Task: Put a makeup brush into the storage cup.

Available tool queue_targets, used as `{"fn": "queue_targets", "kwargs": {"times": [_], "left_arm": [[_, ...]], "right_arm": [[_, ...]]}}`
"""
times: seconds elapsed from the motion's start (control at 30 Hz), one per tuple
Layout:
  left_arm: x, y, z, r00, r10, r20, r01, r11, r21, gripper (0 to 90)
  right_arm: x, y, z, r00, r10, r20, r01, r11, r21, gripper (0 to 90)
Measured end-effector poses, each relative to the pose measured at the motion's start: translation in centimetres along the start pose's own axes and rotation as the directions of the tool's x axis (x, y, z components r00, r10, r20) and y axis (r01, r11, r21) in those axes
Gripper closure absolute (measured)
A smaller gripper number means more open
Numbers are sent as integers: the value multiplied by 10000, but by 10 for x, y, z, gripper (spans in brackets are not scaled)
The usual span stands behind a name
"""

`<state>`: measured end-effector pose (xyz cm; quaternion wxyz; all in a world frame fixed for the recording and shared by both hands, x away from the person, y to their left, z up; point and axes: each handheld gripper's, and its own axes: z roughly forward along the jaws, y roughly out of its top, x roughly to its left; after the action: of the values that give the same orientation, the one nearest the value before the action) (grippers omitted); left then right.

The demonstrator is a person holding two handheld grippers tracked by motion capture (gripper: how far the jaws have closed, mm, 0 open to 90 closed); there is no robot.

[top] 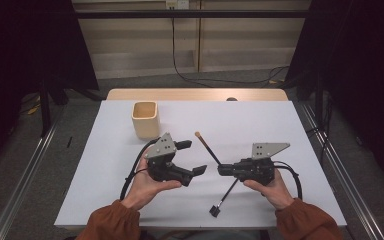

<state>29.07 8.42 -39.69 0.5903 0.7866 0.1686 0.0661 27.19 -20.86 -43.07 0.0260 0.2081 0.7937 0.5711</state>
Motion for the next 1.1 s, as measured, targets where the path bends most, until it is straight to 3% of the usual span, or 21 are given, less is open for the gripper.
{"fn": "queue_targets", "kwargs": {"times": [0.13, 0.23, 0.3, 0.4, 0.53, 0.6, 0.77, 1.1], "left_arm": [[-2, -2, 3, 9999, -116, 37, 117, 9999, -91, 159], [1, -1, 3, 9988, -474, -114, 470, 9983, -352, 217], [3, 1, 2, 9968, -805, 16, 805, 9956, -474, 244], [2, 4, 1, 9984, -551, -149, 544, 9978, -384, 317], [2, 5, 3, 9986, -531, -38, 528, 9973, -503, 453], [2, 7, 5, 9965, -815, -181, 801, 9946, -652, 513], [2, 11, 6, 9963, -858, 11, 856, 9926, -865, 649], [2, 14, 7, 9926, -1180, 280, 1203, 9874, -1026, 754]], "right_arm": [[-1, -1, 2, 10000, 31, -10, -31, 10000, 77, 860], [0, -1, 4, 10000, 17, -46, -17, 10000, 87, 860], [0, -2, 5, 10000, -6, -79, 7, 9999, 119, 860], [0, -3, 6, 10000, 36, -76, -35, 9998, 182, 860], [0, -4, 7, 10000, 33, -94, -32, 9999, 151, 860], [0, -4, 7, 9999, 58, -94, -56, 9999, 130, 860], [-1, -5, 7, 10000, 55, -10, -55, 9999, 157, 860], [-2, -6, 8, 10000, -15, -53, 16, 9998, 203, 859]]}}
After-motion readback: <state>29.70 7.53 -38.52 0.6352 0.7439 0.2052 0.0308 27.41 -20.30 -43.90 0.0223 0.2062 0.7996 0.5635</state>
